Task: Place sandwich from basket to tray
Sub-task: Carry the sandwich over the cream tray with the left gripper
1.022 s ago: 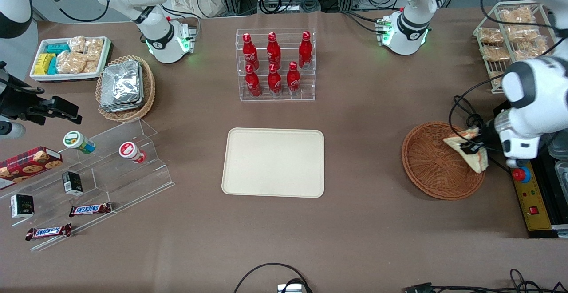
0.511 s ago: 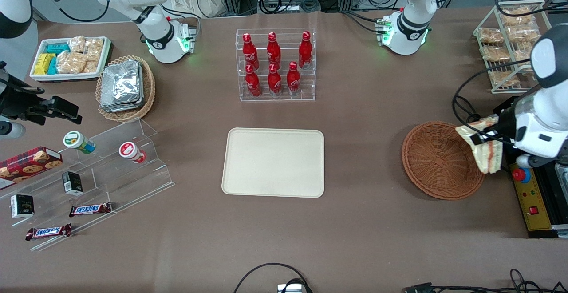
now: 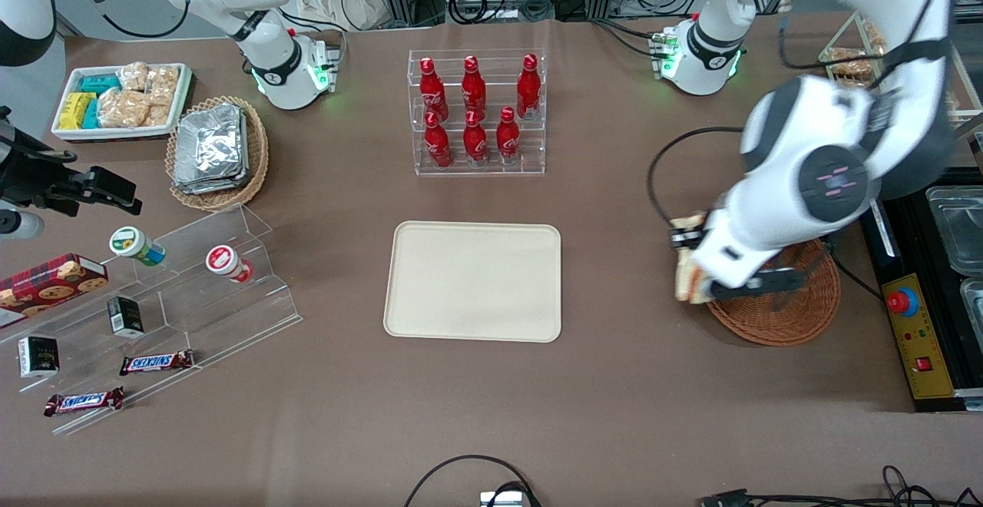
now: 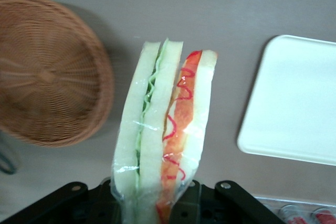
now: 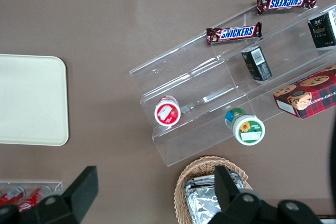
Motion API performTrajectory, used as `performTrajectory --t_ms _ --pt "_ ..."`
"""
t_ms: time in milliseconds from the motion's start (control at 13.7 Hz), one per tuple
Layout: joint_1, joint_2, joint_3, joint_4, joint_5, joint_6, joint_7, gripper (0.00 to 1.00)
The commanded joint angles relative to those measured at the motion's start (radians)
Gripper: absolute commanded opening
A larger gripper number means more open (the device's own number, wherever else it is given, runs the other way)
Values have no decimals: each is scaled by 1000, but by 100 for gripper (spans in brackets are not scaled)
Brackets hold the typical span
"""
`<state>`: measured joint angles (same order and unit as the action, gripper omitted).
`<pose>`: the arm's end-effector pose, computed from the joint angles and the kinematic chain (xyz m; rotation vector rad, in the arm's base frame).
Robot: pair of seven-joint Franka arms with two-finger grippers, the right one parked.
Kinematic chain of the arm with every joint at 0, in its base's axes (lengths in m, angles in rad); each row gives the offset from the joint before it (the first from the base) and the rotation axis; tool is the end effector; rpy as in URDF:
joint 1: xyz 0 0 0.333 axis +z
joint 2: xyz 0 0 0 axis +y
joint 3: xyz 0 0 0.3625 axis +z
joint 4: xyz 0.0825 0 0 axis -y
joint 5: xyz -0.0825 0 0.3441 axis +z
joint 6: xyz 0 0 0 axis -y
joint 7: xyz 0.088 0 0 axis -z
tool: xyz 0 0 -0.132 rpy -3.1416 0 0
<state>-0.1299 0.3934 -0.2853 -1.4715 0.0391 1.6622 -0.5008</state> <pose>0.5858 -0.2218 0.4761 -3.1043 -0.1381 0.3104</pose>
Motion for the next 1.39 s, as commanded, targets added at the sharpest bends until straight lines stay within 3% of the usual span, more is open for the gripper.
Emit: performTrajectory --t_ms 0,146,511,1168,1241,1314 --pt "-74 140 9 92 9 60 -30 0" --pt "-140 221 11 106 10 175 -74 0" --pt "-273 364 11 109 7 279 -206 0" --pt "-317 435 11 88 2 373 -249 0" --pt "-317 435 11 82 2 373 -249 1" --pt "-317 433 11 77 2 373 -249 11"
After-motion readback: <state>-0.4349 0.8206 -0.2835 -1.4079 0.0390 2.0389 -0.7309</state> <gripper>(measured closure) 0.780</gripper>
